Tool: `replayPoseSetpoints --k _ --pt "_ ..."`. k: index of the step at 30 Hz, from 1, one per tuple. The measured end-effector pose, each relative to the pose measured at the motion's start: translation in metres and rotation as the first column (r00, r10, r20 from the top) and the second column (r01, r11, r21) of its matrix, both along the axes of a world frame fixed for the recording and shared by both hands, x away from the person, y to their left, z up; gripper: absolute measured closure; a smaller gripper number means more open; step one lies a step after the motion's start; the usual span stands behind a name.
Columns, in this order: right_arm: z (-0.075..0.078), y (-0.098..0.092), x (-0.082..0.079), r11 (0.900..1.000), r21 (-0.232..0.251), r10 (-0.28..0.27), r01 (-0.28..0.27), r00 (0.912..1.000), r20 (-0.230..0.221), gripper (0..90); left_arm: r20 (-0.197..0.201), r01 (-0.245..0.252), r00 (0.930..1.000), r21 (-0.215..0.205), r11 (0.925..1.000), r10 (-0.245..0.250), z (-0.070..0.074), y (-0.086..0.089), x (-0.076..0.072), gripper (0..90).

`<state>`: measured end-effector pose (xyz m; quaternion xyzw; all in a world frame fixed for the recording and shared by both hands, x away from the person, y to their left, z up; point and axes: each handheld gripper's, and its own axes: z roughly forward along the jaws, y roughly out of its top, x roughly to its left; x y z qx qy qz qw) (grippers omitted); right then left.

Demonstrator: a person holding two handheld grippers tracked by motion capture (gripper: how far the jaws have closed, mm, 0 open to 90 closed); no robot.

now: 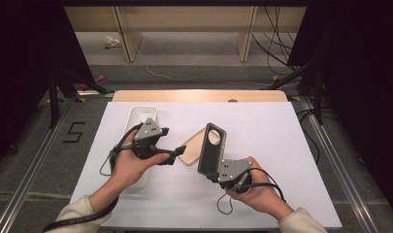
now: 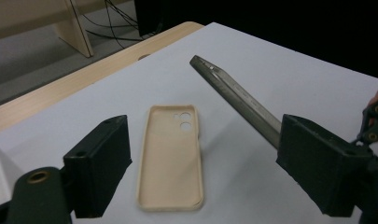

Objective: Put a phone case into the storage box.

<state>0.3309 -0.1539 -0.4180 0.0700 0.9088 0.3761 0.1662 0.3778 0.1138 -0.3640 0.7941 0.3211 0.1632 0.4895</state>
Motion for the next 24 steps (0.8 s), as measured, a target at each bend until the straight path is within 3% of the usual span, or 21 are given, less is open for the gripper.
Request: replayPoseSetpoints --k 4,8,13,20,24 --pt "0.0 0.002 -0.001 1.0 0.001 0.006 -0.006 1.0 0.004 89.6 -0.046 0.009 0.9989 0.037 0.9993 -0.008 0.003 -0.019 0.015 19.7" --pt "0.001 0.004 -0.002 1.0 -0.001 0.01 -0.01 0.9999 0.005 89.5 -0.108 -0.006 0.9941 0.014 0.9999 0.007 0.004 -0.032 0.029 25.8" --pt "0.0 0.006 -0.002 1.0 -0.007 0.014 -0.014 0.9999 0.007 89.5 -0.124 -0.015 0.9922 0.02 0.9997 0.017 0.005 -0.045 0.044 32.0" --pt "0.001 0.008 -0.002 1.0 -0.012 0.015 -0.015 0.9997 0.02 89.5 -0.23 -0.033 0.9723 0.033 0.9989 0.04 0.001 -0.062 0.063 38.6" --pt "0.001 0.009 -0.002 1.0 -0.021 0.02 -0.02 0.9995 0.022 89.5 -0.264 -0.049 0.9626 0.045 0.9978 0.06 0.0 -0.068 0.068 43.8"
